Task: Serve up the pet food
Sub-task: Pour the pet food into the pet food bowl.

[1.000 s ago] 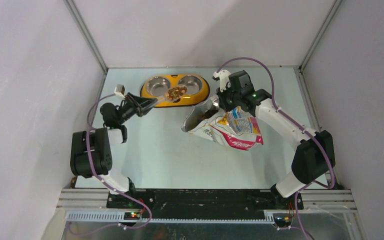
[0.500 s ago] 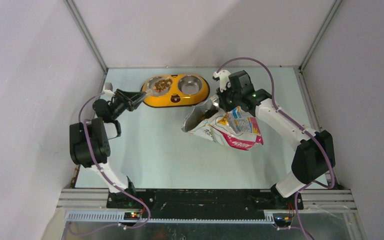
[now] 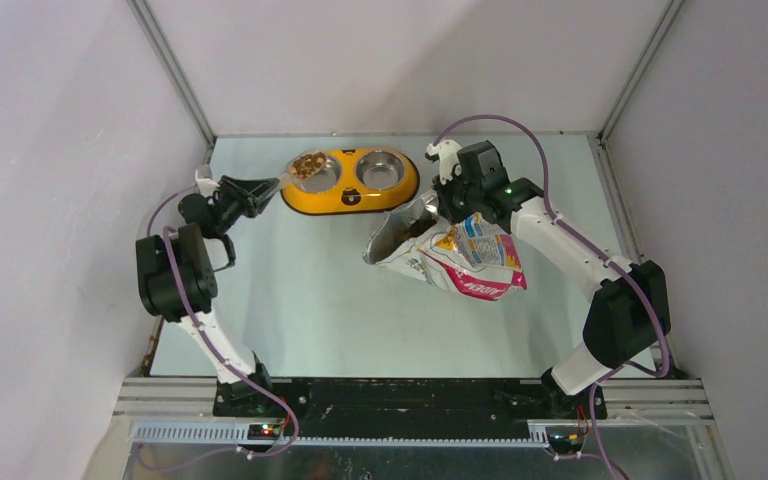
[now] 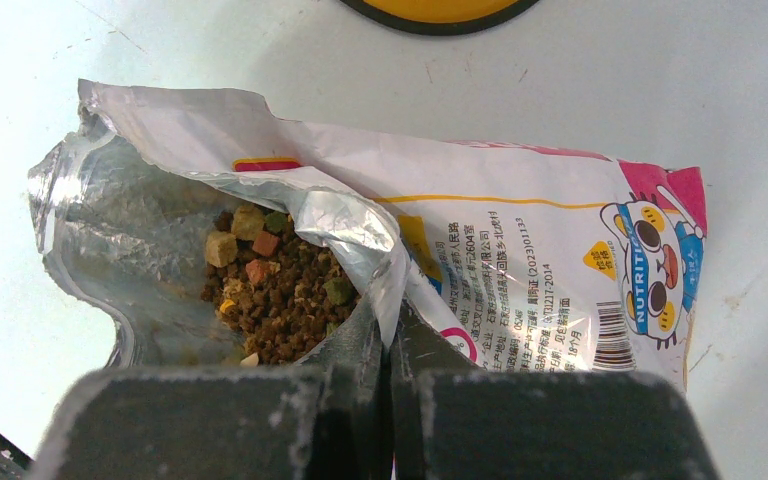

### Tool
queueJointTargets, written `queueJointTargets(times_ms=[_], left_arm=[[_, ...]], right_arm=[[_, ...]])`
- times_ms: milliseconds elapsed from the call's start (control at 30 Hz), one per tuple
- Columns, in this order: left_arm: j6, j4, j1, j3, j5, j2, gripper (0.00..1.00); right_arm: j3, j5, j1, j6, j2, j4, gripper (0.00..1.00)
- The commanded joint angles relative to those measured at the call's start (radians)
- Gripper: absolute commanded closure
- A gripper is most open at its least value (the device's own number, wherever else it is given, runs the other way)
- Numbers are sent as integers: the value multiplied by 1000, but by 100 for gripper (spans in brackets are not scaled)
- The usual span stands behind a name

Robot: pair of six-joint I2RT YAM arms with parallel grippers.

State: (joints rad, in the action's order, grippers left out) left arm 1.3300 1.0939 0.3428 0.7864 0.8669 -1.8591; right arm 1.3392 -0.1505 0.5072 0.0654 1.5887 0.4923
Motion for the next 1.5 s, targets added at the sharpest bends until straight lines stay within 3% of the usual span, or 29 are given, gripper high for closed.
queueJointTargets(times_ms=[0,1467], left_arm=[[-79,-25,14,41,-47,-11,100],[-422,-512,-58,201,-229,34,100]], right_arm=[[-6,78,-20,43,11,43,100],[-21,72,-15,51,4,38,100]])
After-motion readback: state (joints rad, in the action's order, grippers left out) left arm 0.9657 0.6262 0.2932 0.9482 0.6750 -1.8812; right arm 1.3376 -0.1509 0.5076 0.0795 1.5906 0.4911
